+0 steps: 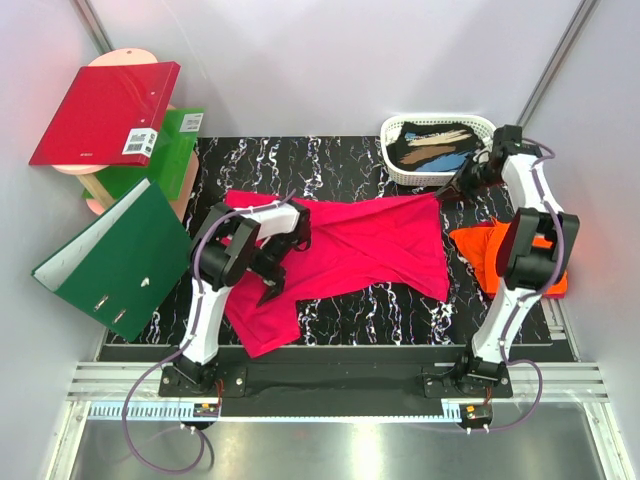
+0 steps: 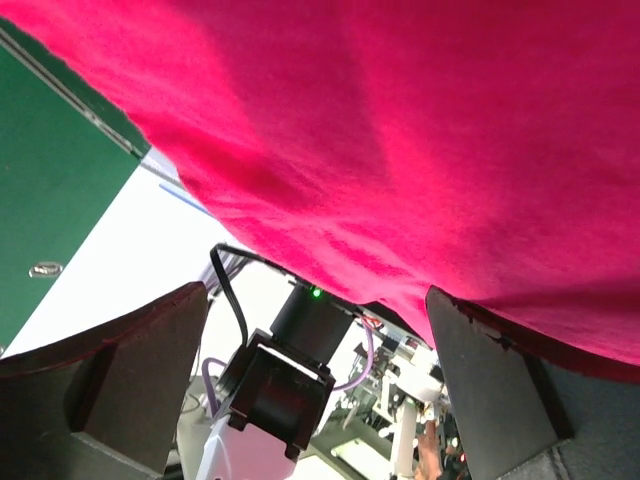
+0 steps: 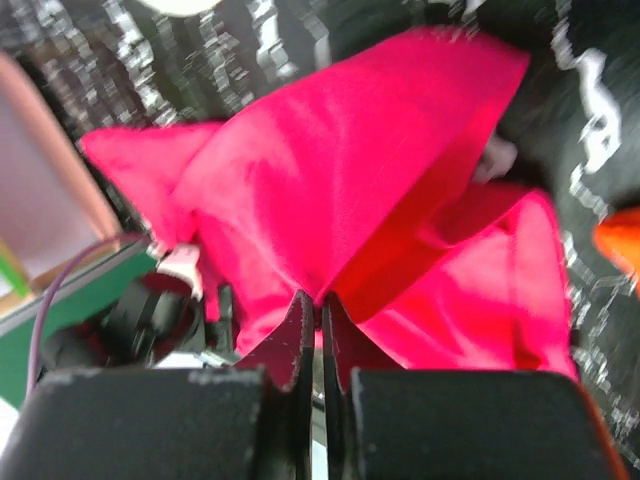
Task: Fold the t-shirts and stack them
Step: Fold the flattened tshirt in 1/3 of the way
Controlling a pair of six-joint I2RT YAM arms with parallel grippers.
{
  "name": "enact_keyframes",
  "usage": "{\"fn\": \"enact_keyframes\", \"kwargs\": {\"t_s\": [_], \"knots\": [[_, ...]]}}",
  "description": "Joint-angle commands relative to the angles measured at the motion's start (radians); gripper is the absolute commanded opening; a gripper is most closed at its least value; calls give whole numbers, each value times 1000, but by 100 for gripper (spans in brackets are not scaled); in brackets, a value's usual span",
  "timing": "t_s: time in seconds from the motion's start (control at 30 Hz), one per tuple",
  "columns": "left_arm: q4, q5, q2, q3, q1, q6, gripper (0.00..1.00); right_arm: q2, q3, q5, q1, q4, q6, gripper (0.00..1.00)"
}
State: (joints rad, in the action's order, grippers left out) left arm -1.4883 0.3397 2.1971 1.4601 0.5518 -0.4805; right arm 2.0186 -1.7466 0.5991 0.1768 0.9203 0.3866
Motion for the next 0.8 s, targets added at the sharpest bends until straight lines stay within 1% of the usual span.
{"fn": "enact_keyframes", "kwargs": {"t_s": [0.0,0.17,0.23,0.4,0.43,0.5,0.53,0.67,0.7,0.77], "knots": [[13,-8,27,89,-3,-20,99,-110,68,41,-5,74,-38,0],[-3,10,44,129,-12,-7,99,-150,173,27,-5,164,-60,0],[-3,10,46,132,-18,-3,99,-158,225,-17,-5,213,-69,0],[-6,18,35,129,-24,5,99,-143,340,-100,-5,253,-72,0],[-9,21,33,122,-27,3,99,-138,370,-145,-5,252,-69,0],[-9,21,24,106,-33,6,99,-117,383,-195,-5,247,-65,0],[-10,21,15,82,-33,6,99,-109,386,-253,-5,247,-63,0],[13,21,-25,20,-42,-3,99,-28,354,-389,-5,242,-58,0],[16,19,-30,11,-44,-3,99,-12,329,-431,-5,233,-60,1],[17,18,-45,-9,-46,-7,99,14,303,-440,-5,216,-67,11]]}}
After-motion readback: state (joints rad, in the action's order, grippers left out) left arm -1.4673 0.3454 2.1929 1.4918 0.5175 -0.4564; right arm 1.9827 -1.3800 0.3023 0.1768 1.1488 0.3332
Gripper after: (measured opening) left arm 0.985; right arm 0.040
